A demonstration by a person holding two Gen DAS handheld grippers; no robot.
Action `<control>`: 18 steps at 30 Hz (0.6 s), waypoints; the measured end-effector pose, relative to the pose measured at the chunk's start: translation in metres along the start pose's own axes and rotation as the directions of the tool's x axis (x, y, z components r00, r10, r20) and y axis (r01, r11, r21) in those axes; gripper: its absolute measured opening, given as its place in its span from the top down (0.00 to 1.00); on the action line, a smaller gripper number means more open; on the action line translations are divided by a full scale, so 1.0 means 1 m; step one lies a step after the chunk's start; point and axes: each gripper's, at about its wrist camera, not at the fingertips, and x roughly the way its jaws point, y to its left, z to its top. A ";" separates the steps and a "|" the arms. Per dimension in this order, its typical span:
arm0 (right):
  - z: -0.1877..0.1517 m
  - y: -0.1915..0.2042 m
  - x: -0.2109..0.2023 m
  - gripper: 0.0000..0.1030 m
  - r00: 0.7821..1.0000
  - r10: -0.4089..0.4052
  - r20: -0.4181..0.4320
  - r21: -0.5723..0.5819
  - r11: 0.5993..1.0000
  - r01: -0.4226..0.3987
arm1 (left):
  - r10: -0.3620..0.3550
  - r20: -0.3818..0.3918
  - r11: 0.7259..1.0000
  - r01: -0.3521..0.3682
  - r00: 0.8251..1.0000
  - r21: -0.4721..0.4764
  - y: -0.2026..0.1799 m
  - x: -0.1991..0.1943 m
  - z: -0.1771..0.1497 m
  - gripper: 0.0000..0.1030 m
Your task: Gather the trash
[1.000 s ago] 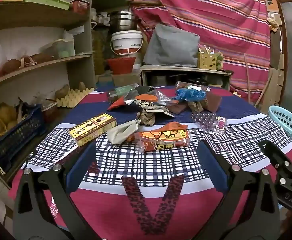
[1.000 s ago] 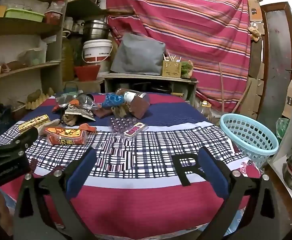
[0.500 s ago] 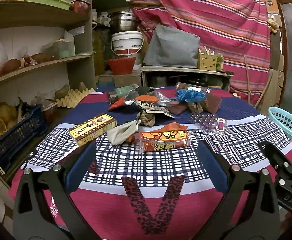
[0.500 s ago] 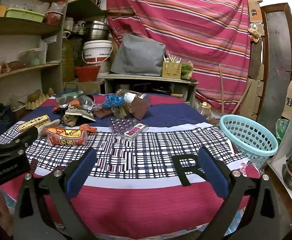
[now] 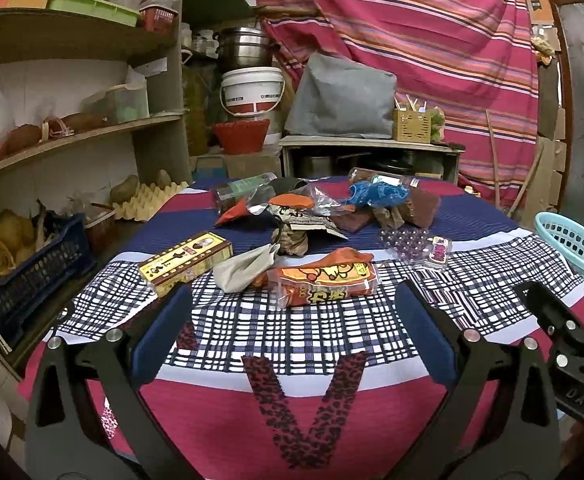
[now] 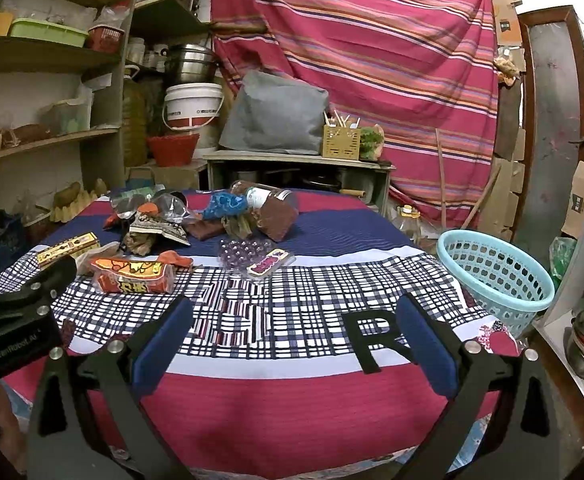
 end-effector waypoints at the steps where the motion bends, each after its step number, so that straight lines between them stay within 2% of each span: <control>1: 0.000 0.000 0.000 0.04 1.000 0.000 0.000 -0.002 1.000 0.000 | -0.001 0.000 1.000 0.001 1.000 0.001 0.000 0.000 0.000 0.05; 18: -0.001 0.000 -0.001 0.04 1.000 -0.001 0.002 -0.001 1.000 0.001 | 0.001 0.005 1.000 -0.001 1.000 0.004 0.000 -0.001 0.000 0.05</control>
